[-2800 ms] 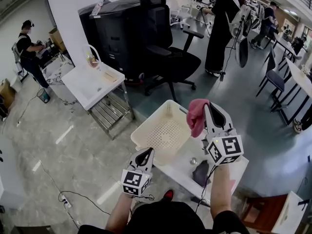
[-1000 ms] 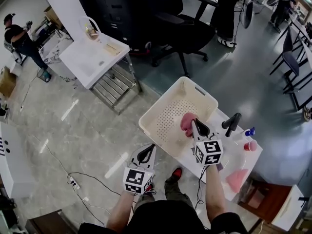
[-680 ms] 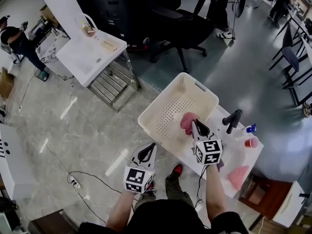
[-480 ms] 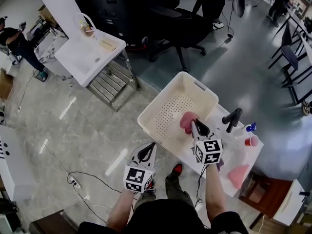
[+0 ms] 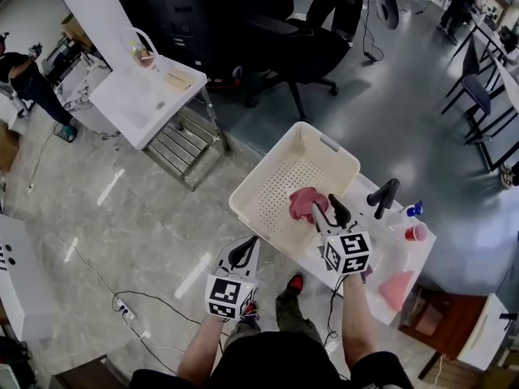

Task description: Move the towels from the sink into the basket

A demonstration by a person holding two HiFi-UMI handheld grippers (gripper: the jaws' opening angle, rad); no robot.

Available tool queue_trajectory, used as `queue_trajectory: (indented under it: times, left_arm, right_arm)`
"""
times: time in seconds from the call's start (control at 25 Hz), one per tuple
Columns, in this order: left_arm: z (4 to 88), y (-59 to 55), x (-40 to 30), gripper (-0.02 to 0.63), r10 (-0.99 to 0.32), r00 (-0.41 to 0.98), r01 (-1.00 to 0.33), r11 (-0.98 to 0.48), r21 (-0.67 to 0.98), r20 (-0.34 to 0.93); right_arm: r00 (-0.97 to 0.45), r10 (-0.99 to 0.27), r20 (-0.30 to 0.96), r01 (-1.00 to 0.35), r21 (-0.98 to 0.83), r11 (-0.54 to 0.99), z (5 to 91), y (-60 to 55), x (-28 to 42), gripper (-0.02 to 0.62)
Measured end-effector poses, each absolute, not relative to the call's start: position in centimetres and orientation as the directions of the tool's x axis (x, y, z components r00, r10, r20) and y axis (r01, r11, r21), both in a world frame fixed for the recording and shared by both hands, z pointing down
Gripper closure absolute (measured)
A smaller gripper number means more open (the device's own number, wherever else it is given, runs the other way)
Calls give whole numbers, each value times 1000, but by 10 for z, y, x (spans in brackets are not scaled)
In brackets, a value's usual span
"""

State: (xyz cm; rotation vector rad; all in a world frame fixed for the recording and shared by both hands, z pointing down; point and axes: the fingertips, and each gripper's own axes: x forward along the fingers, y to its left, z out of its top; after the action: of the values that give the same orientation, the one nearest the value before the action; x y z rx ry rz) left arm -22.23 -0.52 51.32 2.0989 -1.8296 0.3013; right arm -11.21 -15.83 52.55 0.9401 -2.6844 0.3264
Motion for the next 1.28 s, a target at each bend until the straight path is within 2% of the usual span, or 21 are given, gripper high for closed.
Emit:
queue_trajectory:
  times: [0.36, 0.8, 1.28]
  left_arm:
    - [494, 1, -212, 598, -924, 195, -980, -172, 98, 329]
    - [474, 10, -165, 598, -897, 326, -945, -320, 71, 297]
    - [473, 12, -80, 598, -812, 505, -857, -511, 59, 293]
  right_arm:
    - [-713, -651, 262, -687, -78, 722, 490, -134, -85, 403]
    - [-575, -796, 189, -814, -27, 581, 460, -83, -8, 530]
    - [-408, -887, 218, -912, -59, 405, 481, -28, 86, 552]
